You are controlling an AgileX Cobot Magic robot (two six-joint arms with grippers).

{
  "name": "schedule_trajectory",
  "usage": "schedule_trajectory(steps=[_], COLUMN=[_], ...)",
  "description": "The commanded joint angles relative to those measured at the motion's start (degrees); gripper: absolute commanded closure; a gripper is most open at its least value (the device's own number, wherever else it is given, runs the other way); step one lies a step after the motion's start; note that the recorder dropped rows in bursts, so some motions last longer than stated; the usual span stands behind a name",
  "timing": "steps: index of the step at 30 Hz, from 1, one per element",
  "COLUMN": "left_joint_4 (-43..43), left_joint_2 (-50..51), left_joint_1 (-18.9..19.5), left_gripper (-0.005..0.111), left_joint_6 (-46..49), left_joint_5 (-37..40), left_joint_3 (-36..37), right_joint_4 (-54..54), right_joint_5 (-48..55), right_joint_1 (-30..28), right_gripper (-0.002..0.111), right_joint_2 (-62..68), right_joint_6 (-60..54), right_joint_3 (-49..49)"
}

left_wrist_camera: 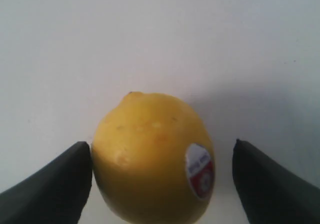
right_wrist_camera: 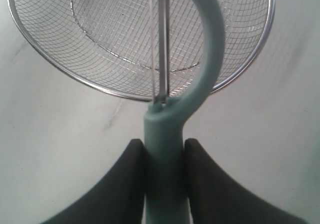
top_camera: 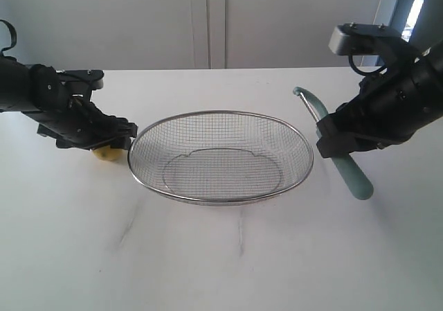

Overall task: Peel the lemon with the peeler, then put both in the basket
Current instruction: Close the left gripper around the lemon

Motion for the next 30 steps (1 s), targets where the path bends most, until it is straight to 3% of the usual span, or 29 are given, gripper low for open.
schedule_trajectory(steps=[1, 30], left_joint_4=[-0.95, -0.81], left_joint_2=[0.23, 2.4], left_joint_1=[-0.32, -0.32], left_gripper=[0.028, 0.028], left_joint_6=[-0.04, 0.14], left_joint_5=[0.37, 0.36], left_joint_3=[0.23, 0.23], right_joint_4=[0.38, 0.38], right_joint_5=[-0.45, -0.45], right_joint_1=[-0.25, -0.25], right_gripper=[0.108, 0.108], right_joint_2=[-0.12, -0.12], right_joint_6=[0.03, 0.03], right_joint_3=[-0.11, -0.11])
